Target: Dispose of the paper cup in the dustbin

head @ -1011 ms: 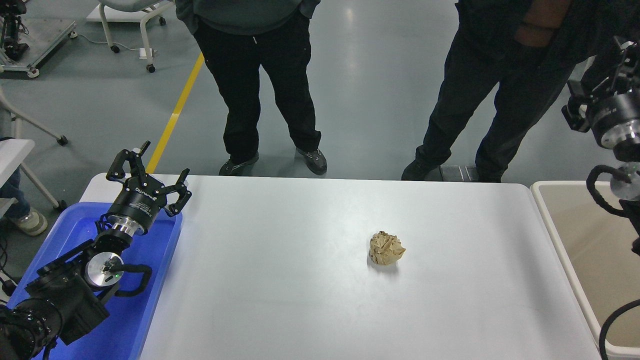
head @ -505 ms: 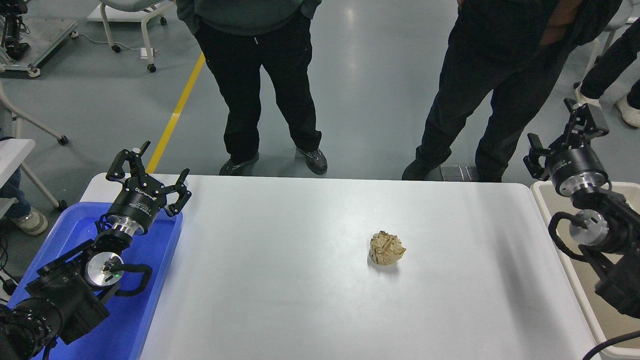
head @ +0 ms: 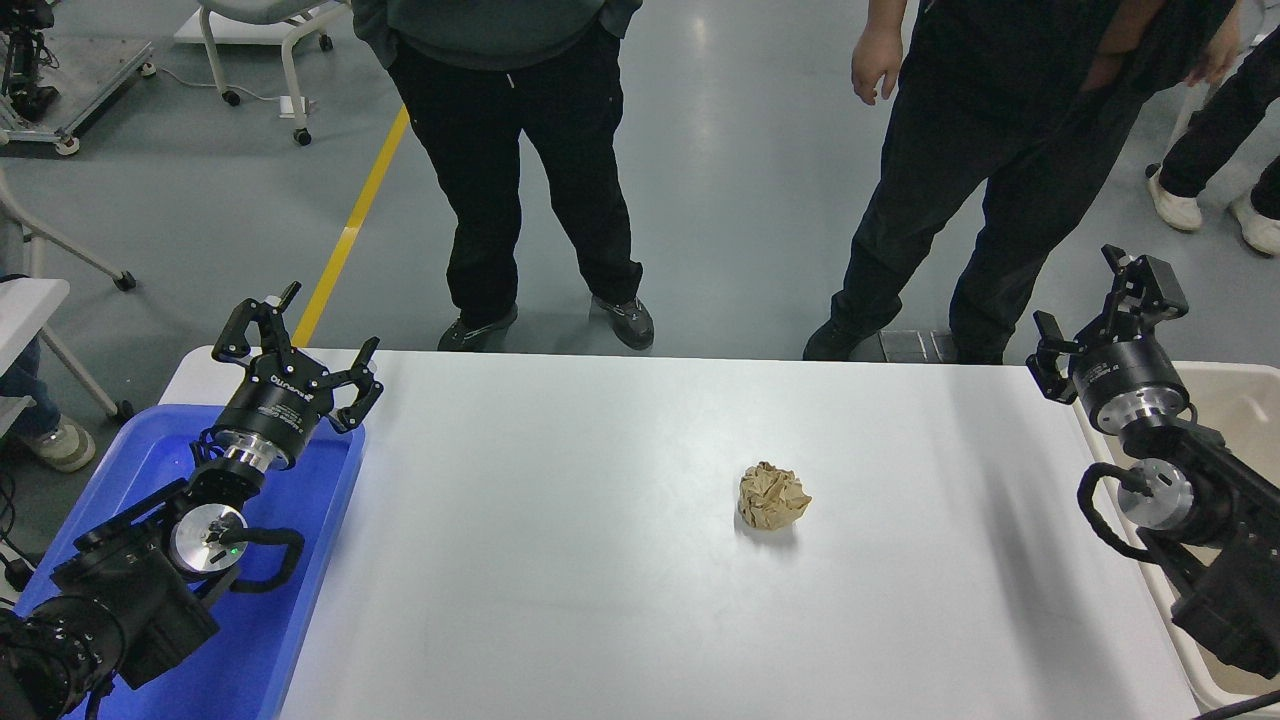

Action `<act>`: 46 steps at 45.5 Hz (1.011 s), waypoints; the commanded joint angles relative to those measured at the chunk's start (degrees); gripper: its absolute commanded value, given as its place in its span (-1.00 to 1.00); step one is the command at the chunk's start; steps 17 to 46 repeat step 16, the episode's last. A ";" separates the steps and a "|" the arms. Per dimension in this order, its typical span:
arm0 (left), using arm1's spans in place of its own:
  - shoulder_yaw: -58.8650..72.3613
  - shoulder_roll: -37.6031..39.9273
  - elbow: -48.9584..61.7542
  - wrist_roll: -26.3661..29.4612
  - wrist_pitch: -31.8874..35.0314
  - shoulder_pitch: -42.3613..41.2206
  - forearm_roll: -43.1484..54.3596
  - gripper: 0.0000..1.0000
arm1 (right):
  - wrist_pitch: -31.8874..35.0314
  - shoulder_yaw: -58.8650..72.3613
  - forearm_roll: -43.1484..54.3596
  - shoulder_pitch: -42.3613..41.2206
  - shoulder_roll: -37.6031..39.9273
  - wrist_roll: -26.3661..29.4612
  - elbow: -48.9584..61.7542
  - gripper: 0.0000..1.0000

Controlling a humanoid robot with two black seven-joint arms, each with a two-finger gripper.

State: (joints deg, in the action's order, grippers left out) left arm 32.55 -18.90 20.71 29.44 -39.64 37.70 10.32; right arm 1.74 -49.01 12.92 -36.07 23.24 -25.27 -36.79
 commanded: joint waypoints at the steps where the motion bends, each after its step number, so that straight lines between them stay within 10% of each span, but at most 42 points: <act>1: -0.03 0.00 0.03 0.00 0.00 0.00 0.05 1.00 | 0.11 -0.03 0.00 0.21 -0.21 -0.04 -0.04 0.99; 46: -0.03 0.00 0.03 0.00 0.00 0.00 -0.03 1.00 | 0.11 0.05 0.00 0.30 -0.30 -0.04 -0.04 0.99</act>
